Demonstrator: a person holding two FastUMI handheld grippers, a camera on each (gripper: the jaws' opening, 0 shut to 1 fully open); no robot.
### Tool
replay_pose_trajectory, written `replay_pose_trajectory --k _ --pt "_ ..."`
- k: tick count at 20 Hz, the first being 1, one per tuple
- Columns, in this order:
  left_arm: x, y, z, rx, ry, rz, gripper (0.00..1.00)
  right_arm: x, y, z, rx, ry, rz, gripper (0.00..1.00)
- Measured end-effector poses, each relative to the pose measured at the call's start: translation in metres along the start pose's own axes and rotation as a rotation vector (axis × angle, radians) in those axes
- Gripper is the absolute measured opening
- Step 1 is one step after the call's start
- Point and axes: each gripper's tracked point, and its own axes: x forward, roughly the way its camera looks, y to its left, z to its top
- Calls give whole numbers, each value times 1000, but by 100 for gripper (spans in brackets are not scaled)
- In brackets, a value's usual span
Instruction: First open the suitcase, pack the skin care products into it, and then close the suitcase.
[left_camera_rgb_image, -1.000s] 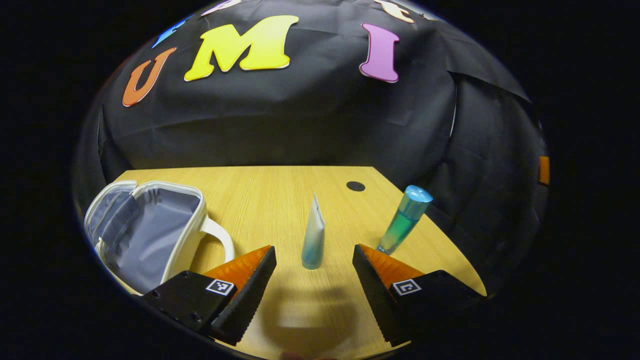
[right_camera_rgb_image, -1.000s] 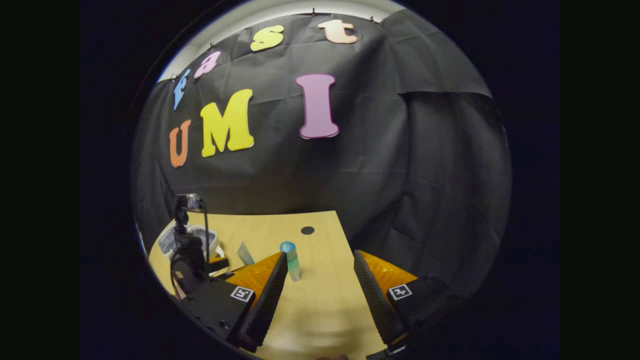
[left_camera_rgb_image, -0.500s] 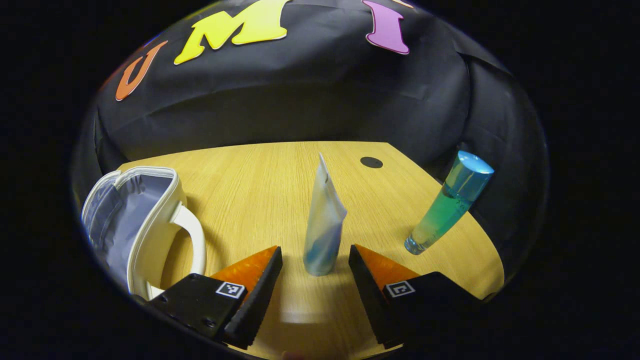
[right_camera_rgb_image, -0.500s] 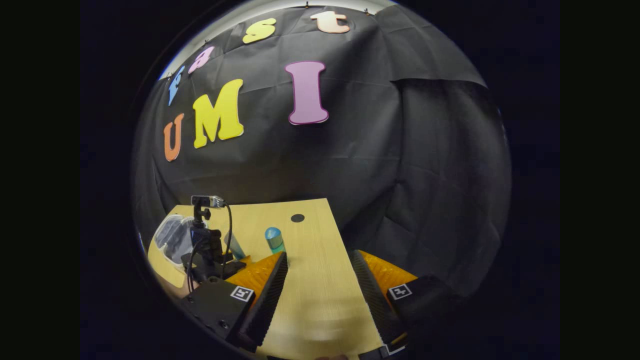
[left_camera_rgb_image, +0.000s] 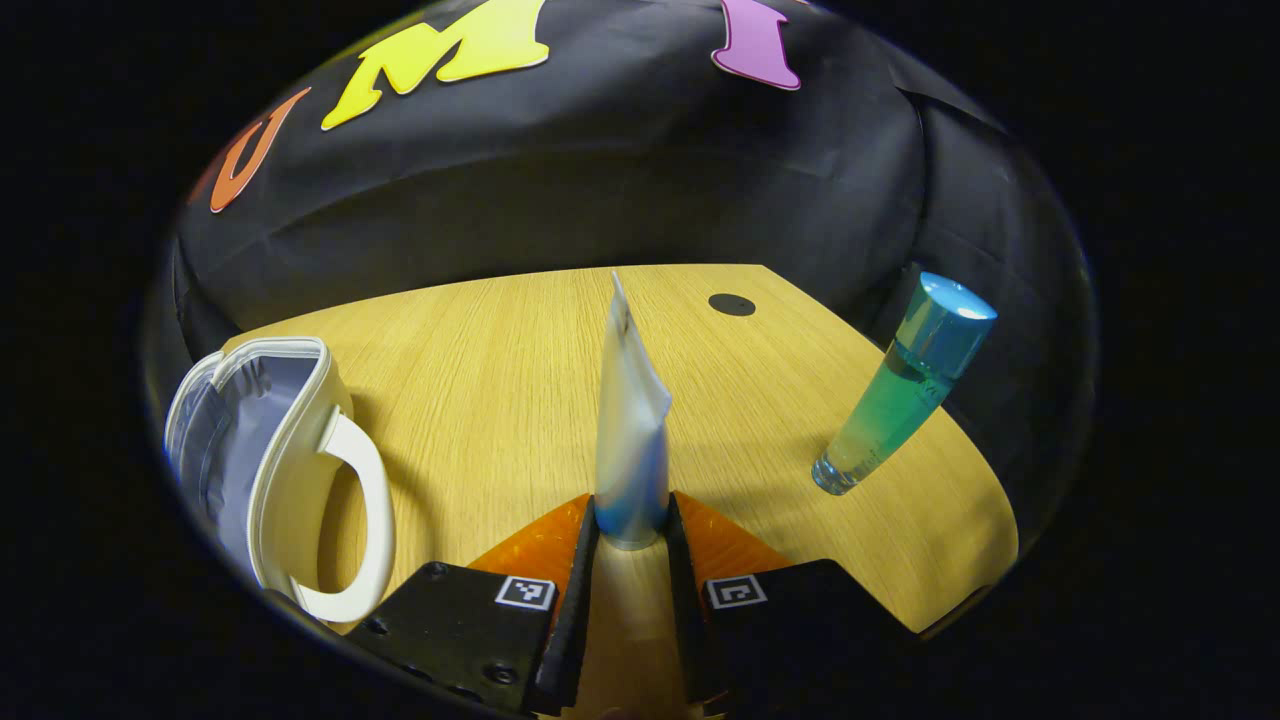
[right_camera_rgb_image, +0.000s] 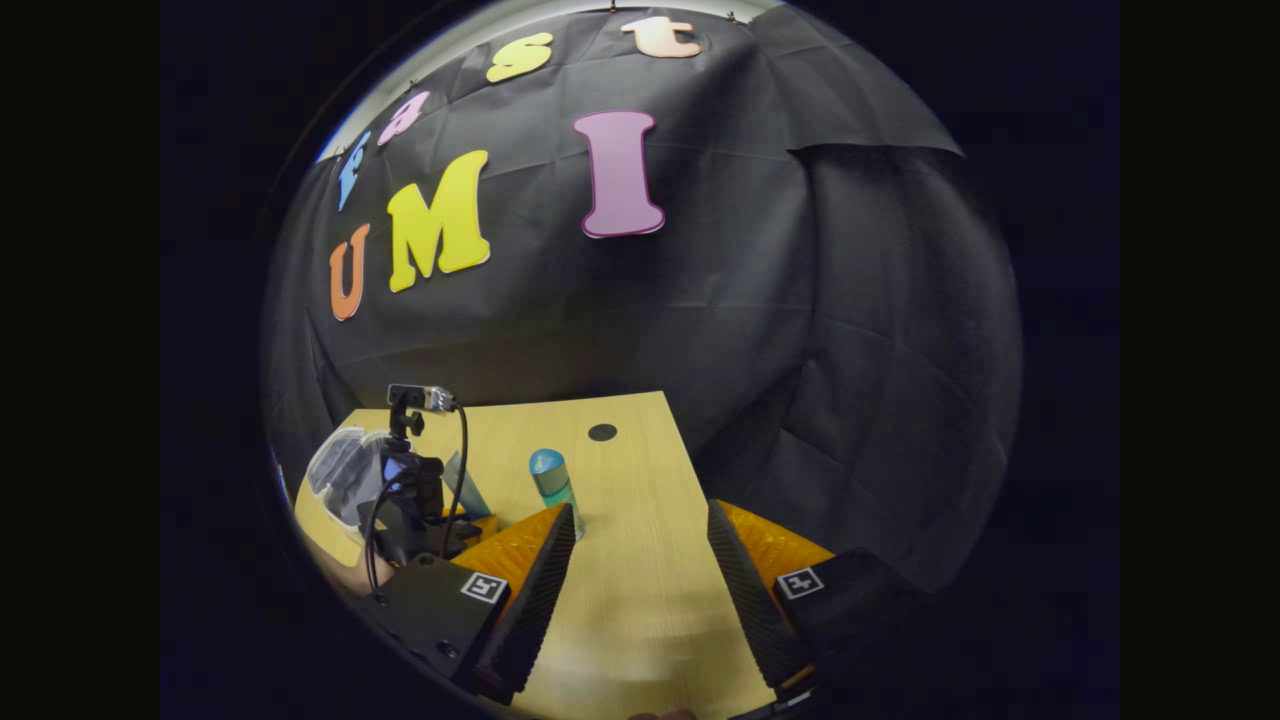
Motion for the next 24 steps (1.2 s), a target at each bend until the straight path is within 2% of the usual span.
replay_pose_trajectory --k 4,8,12,18,21,22,24 --pt "-41 -9 32 -9 -57 -63 40 28 22 -20 -68 17 93 79" --pt "-106 6 73 -36 -140 -73 40 74 61 -39 -80 35 170 79" --pt "-153 48 86 -65 -174 3 39 120 88 -65 -47 94 194 78" --pt "-205 138 74 -118 -166 175 40 169 93 -85 -21 151 136 79" --pt "-223 170 67 -154 -156 238 40 175 94 -90 4 162 122 59" --pt "-226 177 64 -160 -150 245 40 178 94 -90 -4 163 109 57" --pt "-231 191 57 -161 -128 247 40 176 95 -88 -4 174 107 43"
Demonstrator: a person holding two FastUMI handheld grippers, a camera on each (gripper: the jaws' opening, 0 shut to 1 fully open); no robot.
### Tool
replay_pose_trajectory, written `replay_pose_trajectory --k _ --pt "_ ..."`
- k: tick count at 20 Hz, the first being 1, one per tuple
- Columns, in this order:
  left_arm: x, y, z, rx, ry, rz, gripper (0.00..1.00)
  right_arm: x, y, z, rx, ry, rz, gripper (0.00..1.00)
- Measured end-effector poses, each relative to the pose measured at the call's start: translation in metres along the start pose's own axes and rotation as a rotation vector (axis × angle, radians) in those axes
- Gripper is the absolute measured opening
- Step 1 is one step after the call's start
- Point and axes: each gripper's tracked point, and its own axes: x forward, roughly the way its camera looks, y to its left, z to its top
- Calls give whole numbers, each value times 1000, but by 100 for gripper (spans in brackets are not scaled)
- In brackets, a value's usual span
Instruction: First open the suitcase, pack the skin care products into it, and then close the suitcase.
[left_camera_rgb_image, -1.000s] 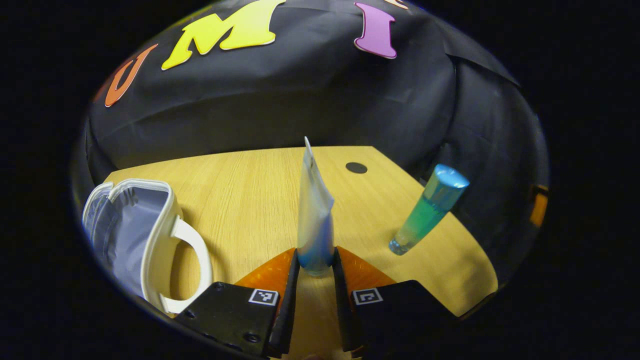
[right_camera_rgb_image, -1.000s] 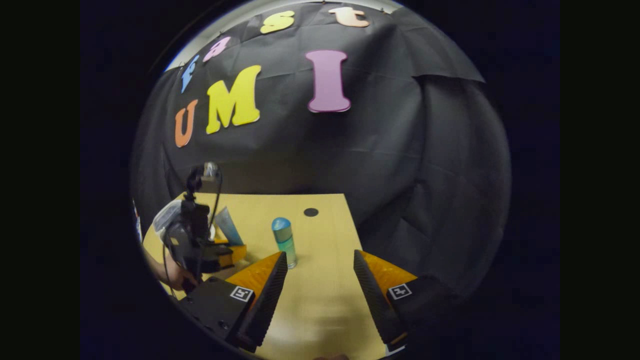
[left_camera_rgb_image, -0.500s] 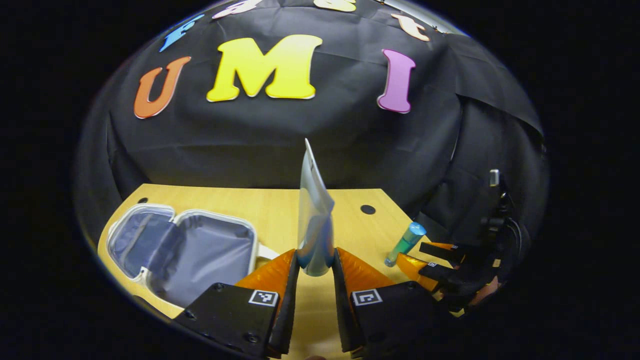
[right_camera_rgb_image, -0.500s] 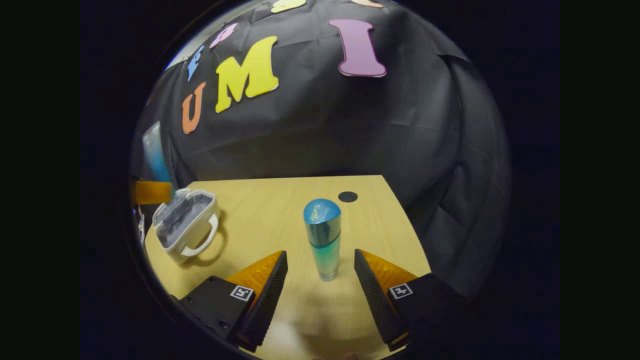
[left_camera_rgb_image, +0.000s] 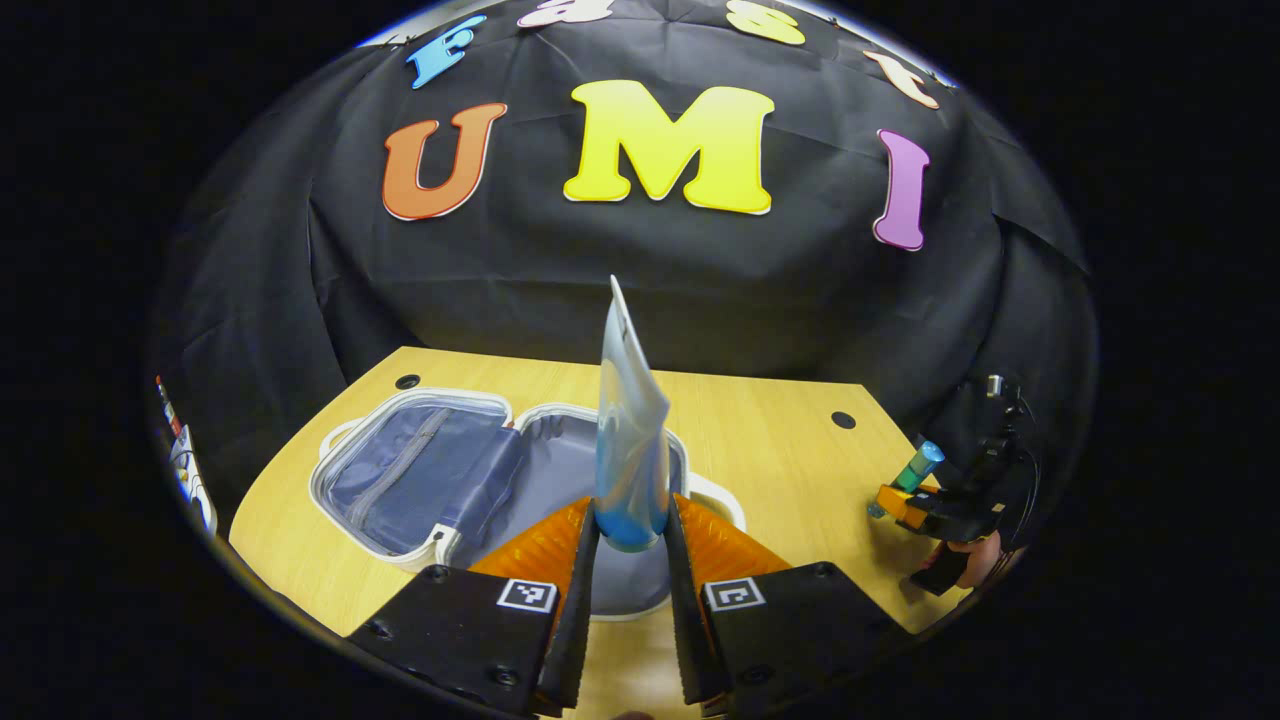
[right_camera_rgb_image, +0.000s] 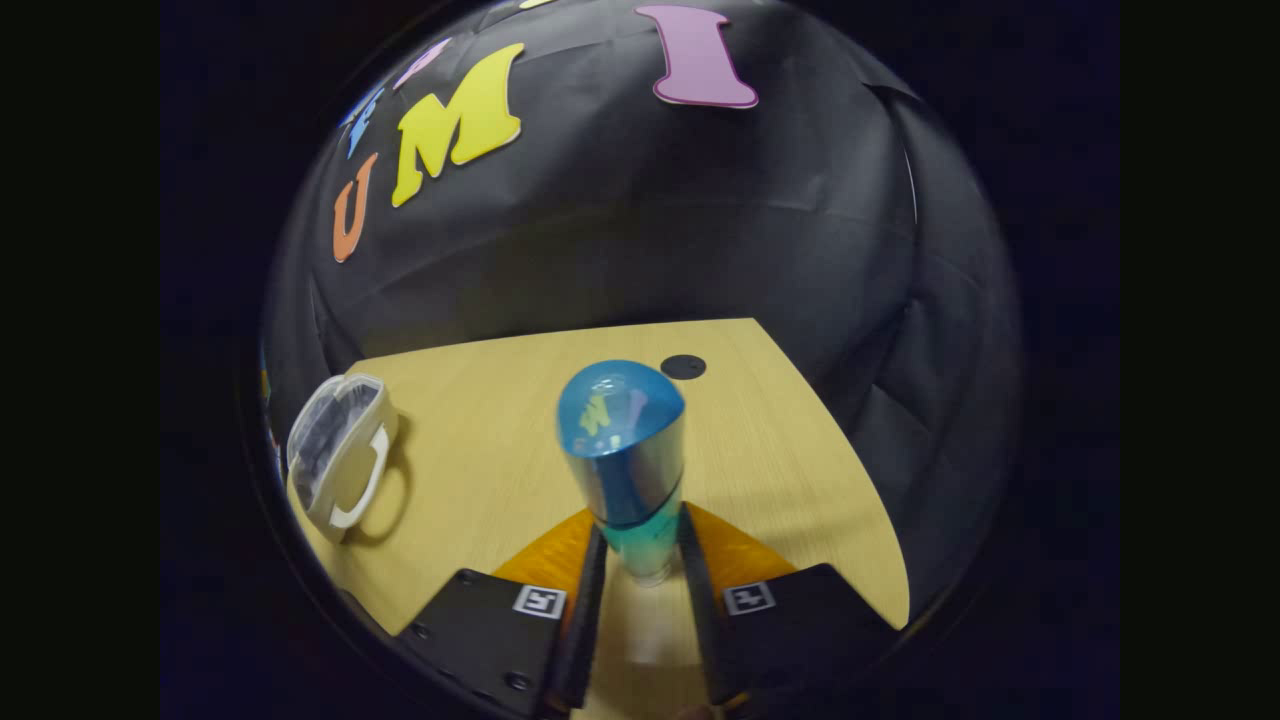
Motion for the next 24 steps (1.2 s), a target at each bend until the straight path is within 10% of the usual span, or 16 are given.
replay_pose_trajectory --k 11,24 --pt "69 82 -89 -5 251 -102 40 -139 64 43 -1 -3 90 33" --pt "120 89 -132 82 445 -8 40 -232 161 86 -20 -50 166 33"
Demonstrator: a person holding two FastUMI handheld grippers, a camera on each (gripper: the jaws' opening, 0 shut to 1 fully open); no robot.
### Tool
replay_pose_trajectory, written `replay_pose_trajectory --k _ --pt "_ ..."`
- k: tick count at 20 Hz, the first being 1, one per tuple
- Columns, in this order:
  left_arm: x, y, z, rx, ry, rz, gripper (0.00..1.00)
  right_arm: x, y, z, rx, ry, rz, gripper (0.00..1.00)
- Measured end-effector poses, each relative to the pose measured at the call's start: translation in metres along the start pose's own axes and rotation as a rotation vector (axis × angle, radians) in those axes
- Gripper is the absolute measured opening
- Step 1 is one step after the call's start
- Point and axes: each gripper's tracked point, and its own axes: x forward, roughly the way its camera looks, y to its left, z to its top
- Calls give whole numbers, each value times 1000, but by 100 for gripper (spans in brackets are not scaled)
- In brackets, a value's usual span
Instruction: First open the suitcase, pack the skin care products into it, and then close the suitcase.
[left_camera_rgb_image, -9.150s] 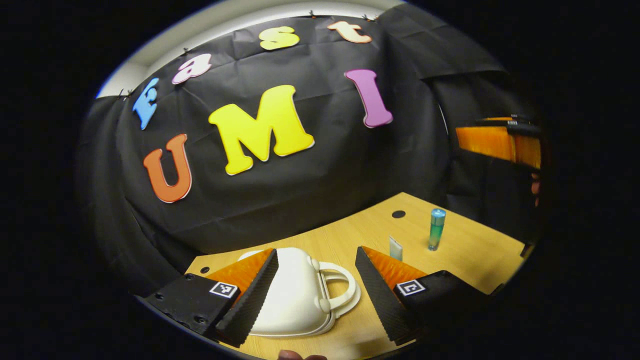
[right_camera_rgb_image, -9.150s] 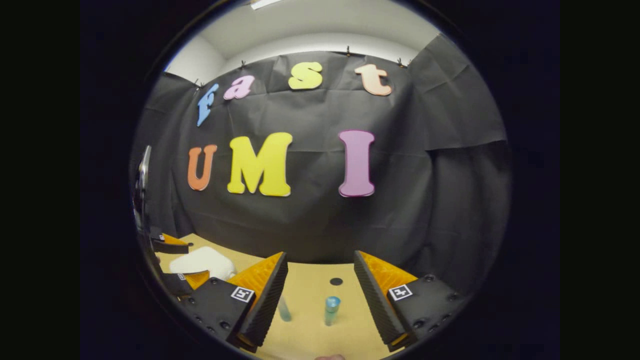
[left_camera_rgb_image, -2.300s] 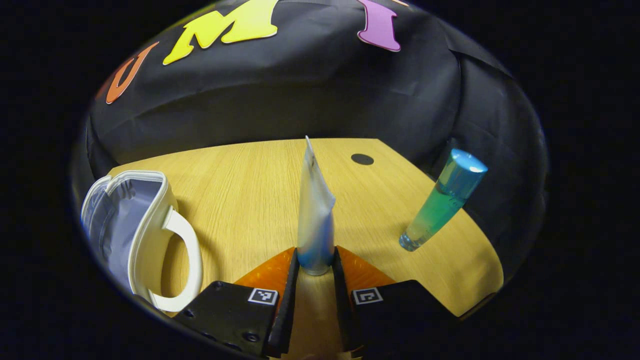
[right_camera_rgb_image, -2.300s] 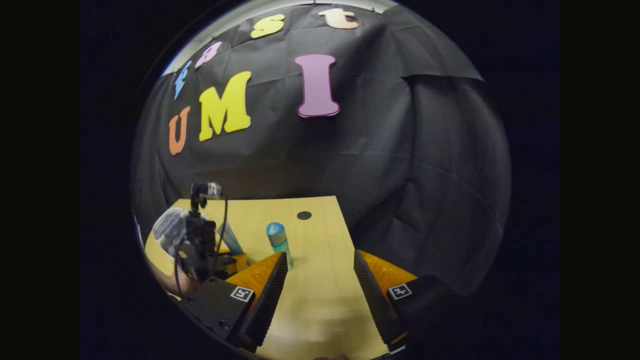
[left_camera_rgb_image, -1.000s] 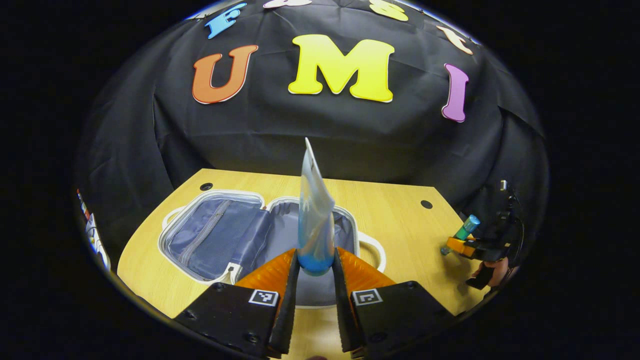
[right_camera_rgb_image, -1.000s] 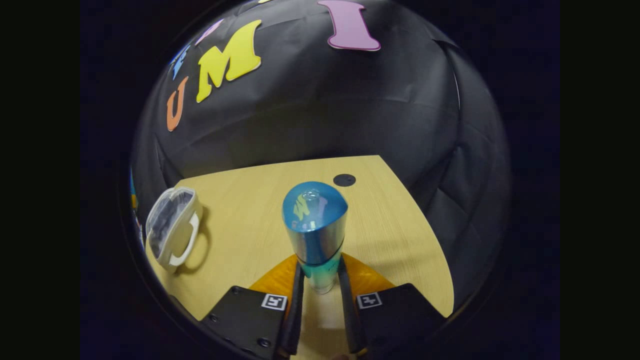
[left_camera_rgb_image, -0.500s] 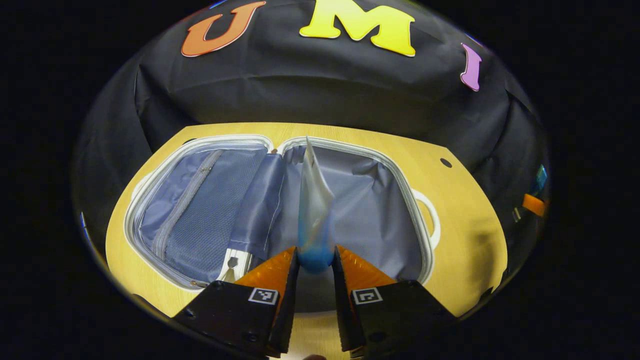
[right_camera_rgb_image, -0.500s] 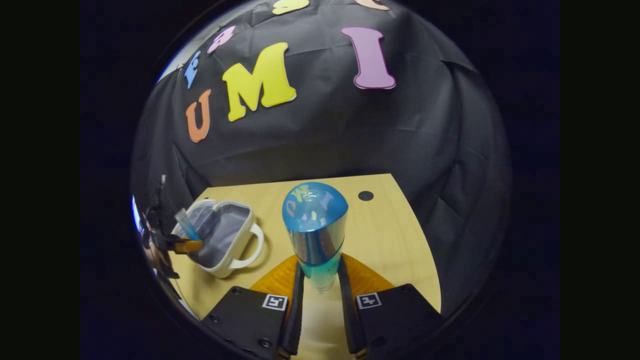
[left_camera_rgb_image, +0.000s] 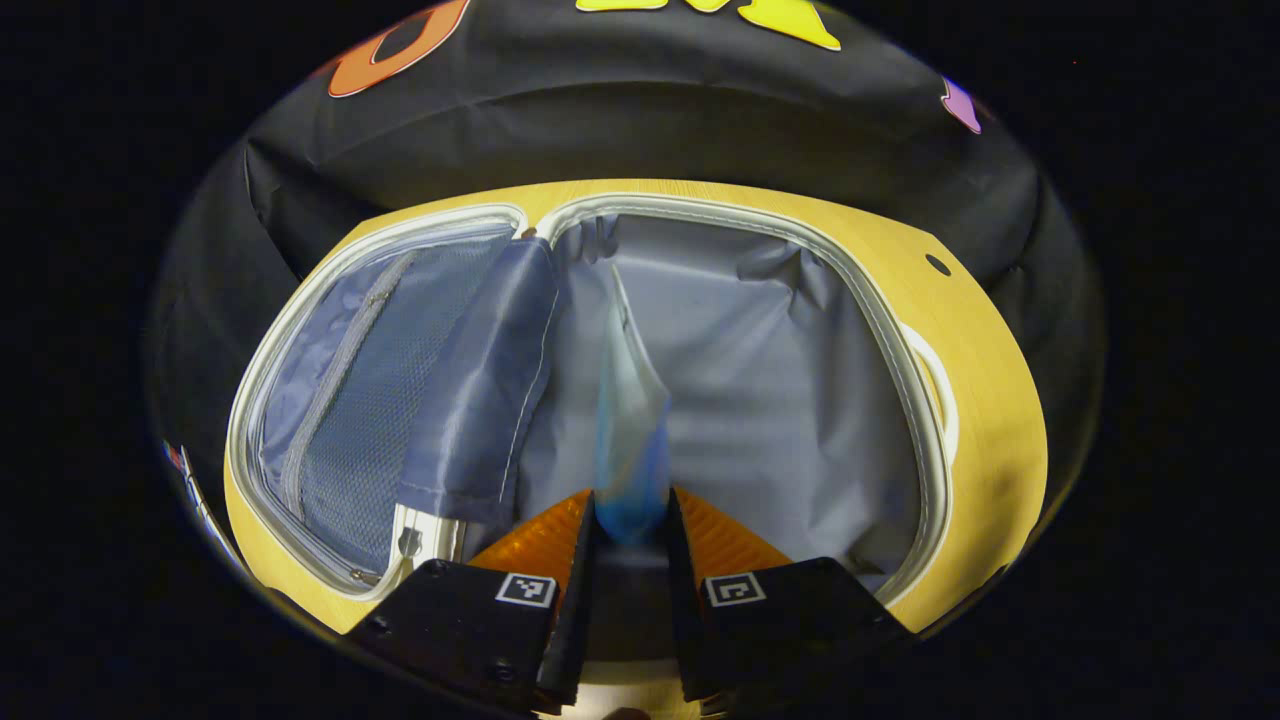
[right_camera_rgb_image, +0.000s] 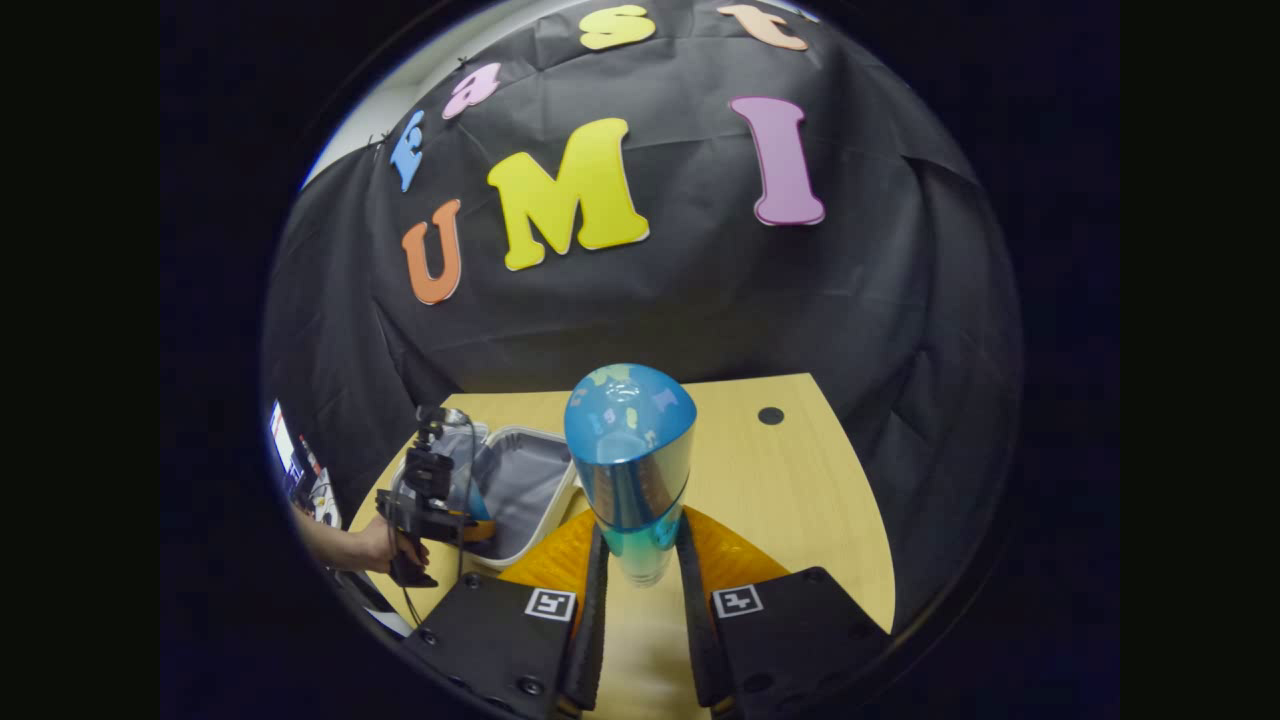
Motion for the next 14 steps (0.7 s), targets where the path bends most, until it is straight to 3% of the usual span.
replay_pose_trajectory --k 9,10,11,12,14 --pt "15 -5 16 40 59 54 41 -5 31 0 -51 17 47 33" --pt "16 -6 12 51 88 60 43 -7 32 0 -52 17 51 33" --pt "16 -7 16 60 76 65 51 -7 33 1 -55 15 53 33" --pt "16 -11 15 56 85 57 43 -9 33 0 -61 13 52 33" --pt "16 -12 16 50 89 60 43 -10 31 -2 -77 16 50 33"
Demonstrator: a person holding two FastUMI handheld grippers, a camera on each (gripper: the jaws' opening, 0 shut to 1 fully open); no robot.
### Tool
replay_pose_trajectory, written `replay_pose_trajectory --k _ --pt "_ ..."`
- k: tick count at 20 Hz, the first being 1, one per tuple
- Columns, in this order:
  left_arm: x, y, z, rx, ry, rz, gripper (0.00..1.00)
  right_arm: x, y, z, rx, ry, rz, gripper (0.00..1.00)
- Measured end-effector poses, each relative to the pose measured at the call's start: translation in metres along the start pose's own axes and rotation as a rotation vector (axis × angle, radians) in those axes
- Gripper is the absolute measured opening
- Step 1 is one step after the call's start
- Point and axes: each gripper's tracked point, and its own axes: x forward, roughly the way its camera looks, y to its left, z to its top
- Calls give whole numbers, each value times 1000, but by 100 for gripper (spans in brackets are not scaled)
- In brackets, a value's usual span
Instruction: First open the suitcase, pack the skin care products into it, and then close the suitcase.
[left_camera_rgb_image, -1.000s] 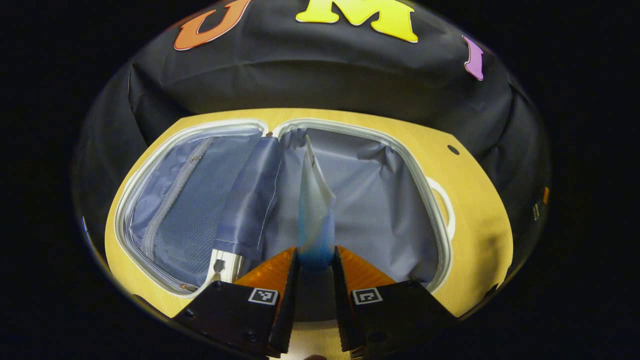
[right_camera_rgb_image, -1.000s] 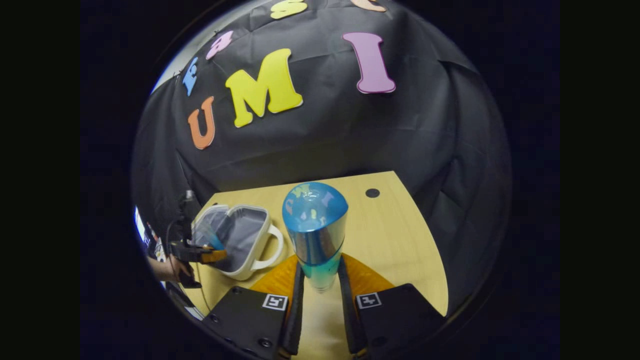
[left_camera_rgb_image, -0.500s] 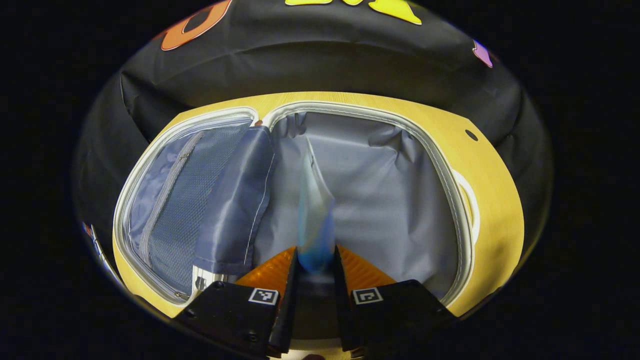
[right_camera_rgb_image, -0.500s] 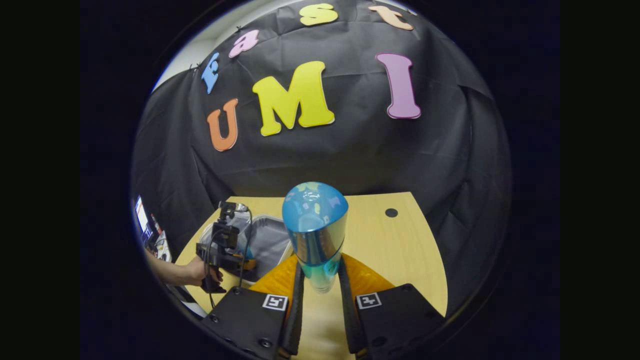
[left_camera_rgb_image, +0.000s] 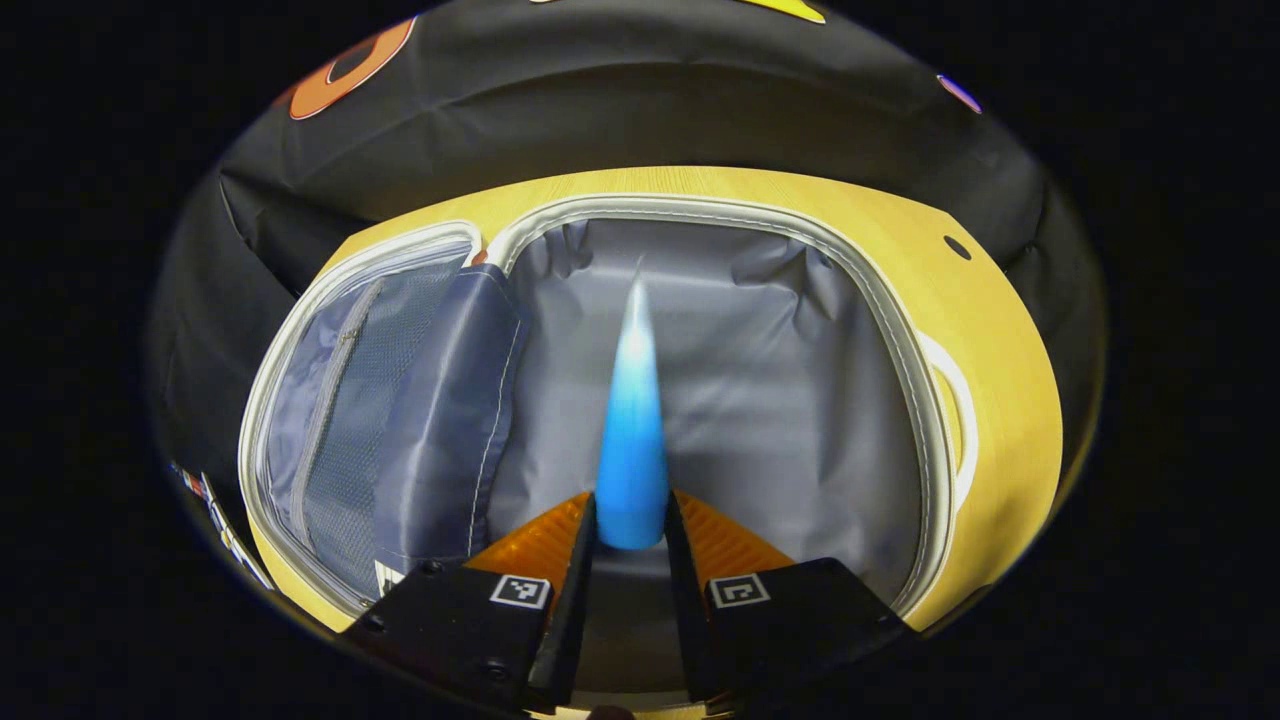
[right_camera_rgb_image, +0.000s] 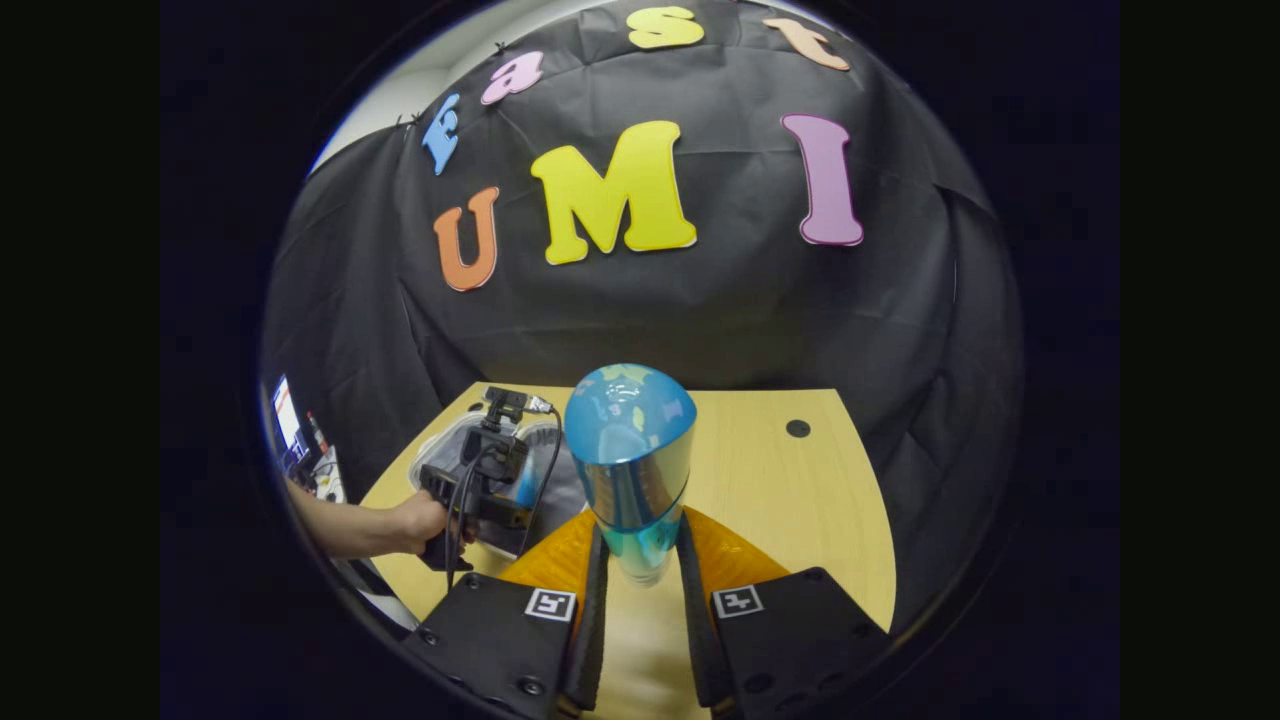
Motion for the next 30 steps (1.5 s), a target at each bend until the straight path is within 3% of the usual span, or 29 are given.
replay_pose_trajectory --k 5,7,8,9,12,16,20,24,26,30 --pt "-9 1 -2 -31 1 -15 46 3 3 -4 -7 14 11 33" --pt "-31 -3 7 -55 -66 -51 47 15 14 -1 -9 25 31 33" --pt "-51 -3 13 -69 -116 -76 54 25 24 0 -9 34 52 33" --pt "-73 1 20 -86 -175 -90 55 37 37 3 -6 41 76 31" --pt "-134 30 21 -147 -333 -69 98 95 87 -7 17 127 165 33" --pt "-190 62 -9 -193 -465 15 98 177 153 -54 90 296 228 33" --pt "-203 80 -68 -198 -439 46 98 237 172 -109 18 391 153 33" --pt "-200 98 -110 -308 -371 34 98 257 173 -146 102 497 68 33" --pt "-199 111 -112 -342 -369 43 98 265 170 -137 110 480 36 36" --pt "-205 131 -105 -372 -394 60 98 282 168 -137 127 513 -14 33"
